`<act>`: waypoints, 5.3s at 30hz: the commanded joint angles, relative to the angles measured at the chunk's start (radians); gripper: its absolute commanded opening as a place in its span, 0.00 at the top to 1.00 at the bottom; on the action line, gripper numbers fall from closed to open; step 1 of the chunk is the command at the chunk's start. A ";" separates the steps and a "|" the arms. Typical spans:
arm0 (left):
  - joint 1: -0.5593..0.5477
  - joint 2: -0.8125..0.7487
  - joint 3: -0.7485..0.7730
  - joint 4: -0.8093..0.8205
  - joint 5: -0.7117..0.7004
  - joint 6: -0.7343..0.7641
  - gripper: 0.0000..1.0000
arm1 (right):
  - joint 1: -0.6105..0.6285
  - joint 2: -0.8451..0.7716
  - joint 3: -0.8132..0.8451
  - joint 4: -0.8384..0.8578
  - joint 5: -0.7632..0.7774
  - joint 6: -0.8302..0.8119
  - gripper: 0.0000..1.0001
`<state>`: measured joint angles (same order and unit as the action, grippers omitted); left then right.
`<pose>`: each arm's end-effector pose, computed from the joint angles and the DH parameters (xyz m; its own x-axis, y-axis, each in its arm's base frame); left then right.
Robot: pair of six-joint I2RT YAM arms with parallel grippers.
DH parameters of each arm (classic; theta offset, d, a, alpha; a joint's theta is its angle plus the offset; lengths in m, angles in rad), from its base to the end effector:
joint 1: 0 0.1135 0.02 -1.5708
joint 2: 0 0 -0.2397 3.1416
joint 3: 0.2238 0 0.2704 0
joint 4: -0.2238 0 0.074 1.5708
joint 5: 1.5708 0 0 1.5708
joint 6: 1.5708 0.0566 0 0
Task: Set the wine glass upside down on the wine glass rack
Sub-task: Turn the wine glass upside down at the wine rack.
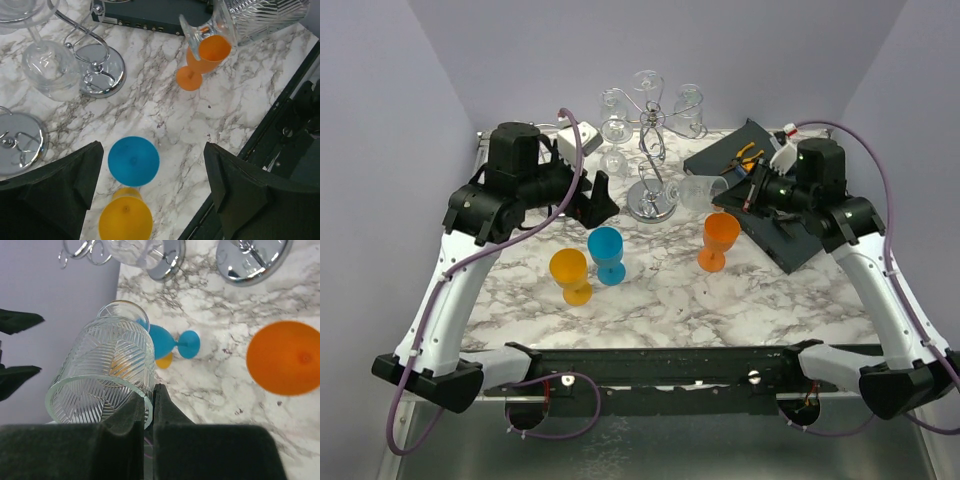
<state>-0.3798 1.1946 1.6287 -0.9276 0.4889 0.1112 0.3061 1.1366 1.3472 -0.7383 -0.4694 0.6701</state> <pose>0.2270 -0.1193 0.4430 -0.3583 0.2485 -0.8999 0.7559 0.6430 -0.1234 0.2516 0.1064 0.3821 -0.7747 0.3361 -0.5357 -0.2045 0.6684 0.7151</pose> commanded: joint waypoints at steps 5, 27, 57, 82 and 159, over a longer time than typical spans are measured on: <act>-0.055 0.086 0.012 0.065 0.061 -0.053 0.12 | 0.109 0.106 0.047 0.329 -0.034 0.074 1.00; -0.122 0.129 -0.012 0.149 -0.039 -0.050 0.49 | 0.218 0.082 -0.065 0.521 -0.077 0.060 1.00; -0.122 0.007 -0.074 0.187 -0.090 0.405 1.00 | 0.272 -0.054 -0.127 0.341 -0.032 -0.157 0.00; -0.155 -0.127 -0.173 0.352 0.064 0.744 1.00 | 0.443 0.180 -0.055 0.682 -0.143 -0.320 0.00; -0.159 -0.239 -0.167 0.357 -0.181 0.225 0.01 | 0.225 0.500 -0.188 1.402 0.115 -0.595 1.00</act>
<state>-0.5327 0.9585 1.4471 -0.5549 0.3214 0.3542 0.5346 1.6123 1.0988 0.5648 -0.2966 0.0605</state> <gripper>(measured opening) 0.987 0.716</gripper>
